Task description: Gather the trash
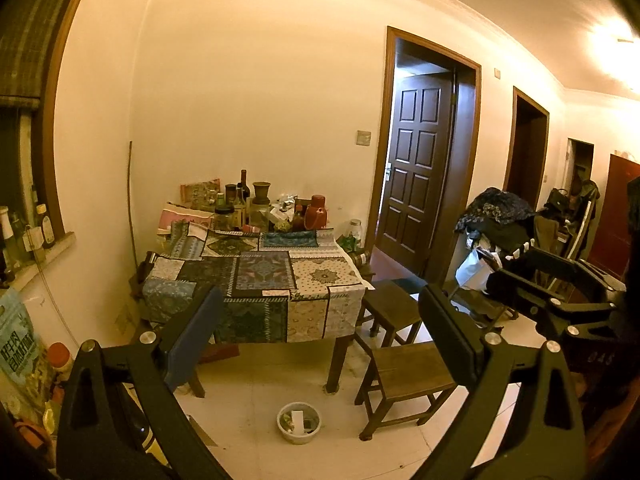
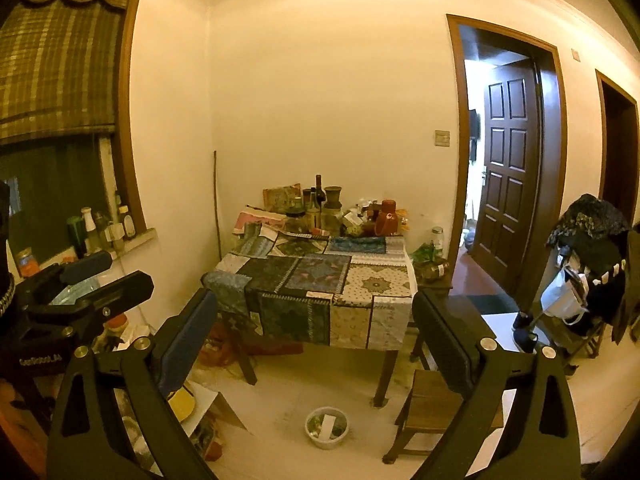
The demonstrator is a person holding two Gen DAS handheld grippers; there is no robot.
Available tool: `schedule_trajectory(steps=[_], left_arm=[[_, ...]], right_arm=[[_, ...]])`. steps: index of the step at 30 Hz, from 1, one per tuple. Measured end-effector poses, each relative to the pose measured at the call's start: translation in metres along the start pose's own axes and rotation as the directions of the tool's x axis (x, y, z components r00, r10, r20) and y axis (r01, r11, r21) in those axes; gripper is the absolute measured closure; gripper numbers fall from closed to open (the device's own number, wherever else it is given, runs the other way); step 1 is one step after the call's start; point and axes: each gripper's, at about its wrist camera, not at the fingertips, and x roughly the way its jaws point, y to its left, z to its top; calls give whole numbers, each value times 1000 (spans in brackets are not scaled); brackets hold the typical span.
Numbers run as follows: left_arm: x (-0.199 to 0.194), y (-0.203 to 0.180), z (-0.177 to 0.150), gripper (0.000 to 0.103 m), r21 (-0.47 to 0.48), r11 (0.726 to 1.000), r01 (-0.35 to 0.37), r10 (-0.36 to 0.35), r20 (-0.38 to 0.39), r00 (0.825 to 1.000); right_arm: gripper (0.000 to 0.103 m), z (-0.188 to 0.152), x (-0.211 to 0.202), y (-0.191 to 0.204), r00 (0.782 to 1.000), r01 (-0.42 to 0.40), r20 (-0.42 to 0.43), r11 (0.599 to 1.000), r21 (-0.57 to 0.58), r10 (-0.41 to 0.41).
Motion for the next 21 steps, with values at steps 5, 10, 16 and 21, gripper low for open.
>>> schedule_trajectory(steps=[5,10,16,21], left_arm=[[0,1,1,4,-1,1000,0,0,0,1000],[1,1,0,4,0,1000,0,0,-2,1000],[0,2,0,2,-1,1000,0,0,-1,1000],[0,1,1,2,-2,1000,-1,1,-2,1000]], right_arm=[[6,0,-1,0,1000,1,-5,1000,-3,-1],[6,0,-1,0,1000,0,-5,1000,-2,0],[6,1,-2,-1,1000,-2,-6,1000,-2,2],[6,0,-3,-2,1000,-1,-7,1000,-1,1]])
